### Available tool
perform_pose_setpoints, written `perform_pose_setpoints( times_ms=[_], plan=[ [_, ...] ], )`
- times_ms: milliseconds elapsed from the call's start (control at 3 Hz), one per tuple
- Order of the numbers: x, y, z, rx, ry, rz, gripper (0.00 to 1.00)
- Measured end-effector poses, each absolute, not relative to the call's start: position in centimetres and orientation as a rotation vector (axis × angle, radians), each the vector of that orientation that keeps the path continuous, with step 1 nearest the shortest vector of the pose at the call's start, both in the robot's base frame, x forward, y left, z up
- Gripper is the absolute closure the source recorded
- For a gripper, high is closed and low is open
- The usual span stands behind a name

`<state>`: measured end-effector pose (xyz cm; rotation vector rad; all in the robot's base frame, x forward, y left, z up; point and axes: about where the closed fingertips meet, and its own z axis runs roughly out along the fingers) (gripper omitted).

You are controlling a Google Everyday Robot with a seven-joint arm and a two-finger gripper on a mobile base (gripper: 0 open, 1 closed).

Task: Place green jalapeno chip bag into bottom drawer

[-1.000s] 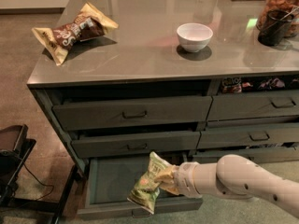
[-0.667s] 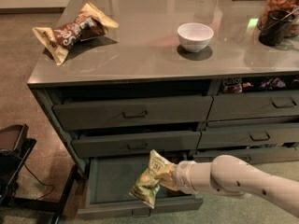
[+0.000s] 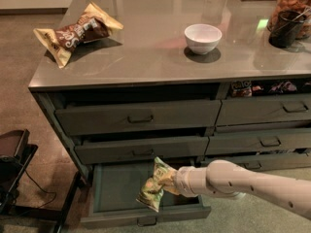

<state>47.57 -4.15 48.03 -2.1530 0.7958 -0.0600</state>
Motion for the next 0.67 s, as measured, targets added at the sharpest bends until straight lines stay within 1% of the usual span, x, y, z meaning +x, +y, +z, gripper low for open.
perform_pose_setpoints(
  times_ms=[333, 667],
  plan=[
    [49.5, -4.5, 44.2, -2.197, 0.790, -0.076, 1.00],
    [53.1, -5.3, 38.4, -2.229, 0.812, -0.098, 1.00]
  ],
)
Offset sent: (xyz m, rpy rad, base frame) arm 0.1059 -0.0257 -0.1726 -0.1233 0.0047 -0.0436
